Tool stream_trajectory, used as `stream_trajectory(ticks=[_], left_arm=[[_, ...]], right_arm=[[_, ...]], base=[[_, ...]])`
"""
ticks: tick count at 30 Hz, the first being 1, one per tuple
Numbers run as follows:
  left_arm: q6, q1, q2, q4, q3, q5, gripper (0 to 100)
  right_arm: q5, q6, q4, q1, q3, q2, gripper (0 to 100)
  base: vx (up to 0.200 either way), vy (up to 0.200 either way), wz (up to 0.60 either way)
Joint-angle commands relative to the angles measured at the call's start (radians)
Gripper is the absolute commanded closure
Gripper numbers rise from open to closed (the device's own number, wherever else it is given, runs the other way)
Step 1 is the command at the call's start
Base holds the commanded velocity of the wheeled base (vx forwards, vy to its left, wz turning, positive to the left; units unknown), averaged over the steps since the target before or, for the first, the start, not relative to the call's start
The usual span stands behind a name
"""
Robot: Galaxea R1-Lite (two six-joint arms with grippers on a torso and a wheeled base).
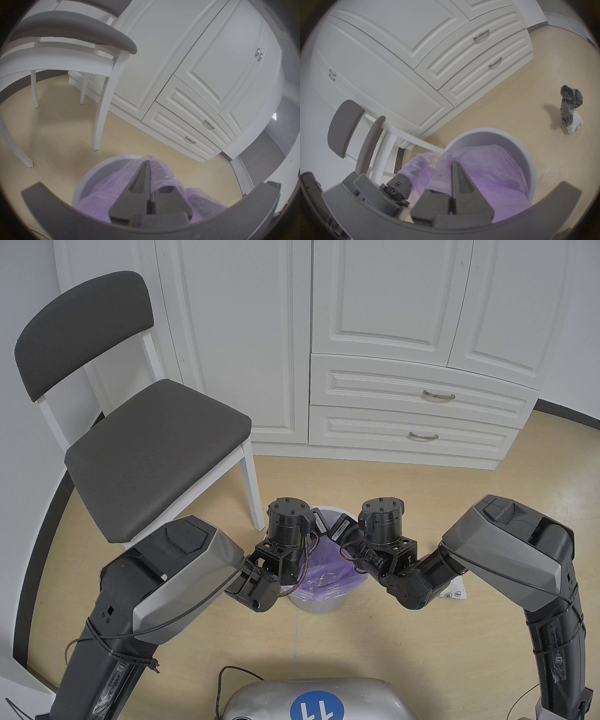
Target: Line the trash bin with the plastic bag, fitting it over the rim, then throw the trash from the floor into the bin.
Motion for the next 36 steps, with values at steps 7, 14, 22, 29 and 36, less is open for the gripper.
stream_trajectory(ticks=[7,14,22,29,36], left_arm=[[-0.005,0.054,0.044,0.037,-0.056,0.001,100],[-0.008,0.082,-0.018,0.096,-0.045,0.005,100],[0.078,0.120,-0.111,0.197,0.026,0.025,100],[0.202,0.157,-0.147,0.231,0.105,0.027,100],[0.299,0.179,-0.162,0.238,0.176,0.027,100]], right_arm=[[-0.004,0.013,0.001,-0.045,-0.041,0.040,100],[-0.005,-0.041,0.013,-0.068,-0.009,-0.017,100],[-0.007,-0.231,0.004,-0.143,0.045,-0.060,100],[-0.027,-0.512,-0.030,-0.229,0.157,-0.064,100],[-0.013,-0.768,-0.197,-0.292,0.305,-0.055,100]], base=[[0.000,0.000,0.00],[0.000,0.000,0.00],[0.000,0.000,0.00],[0.000,0.000,0.00],[0.000,0.000,0.00]])
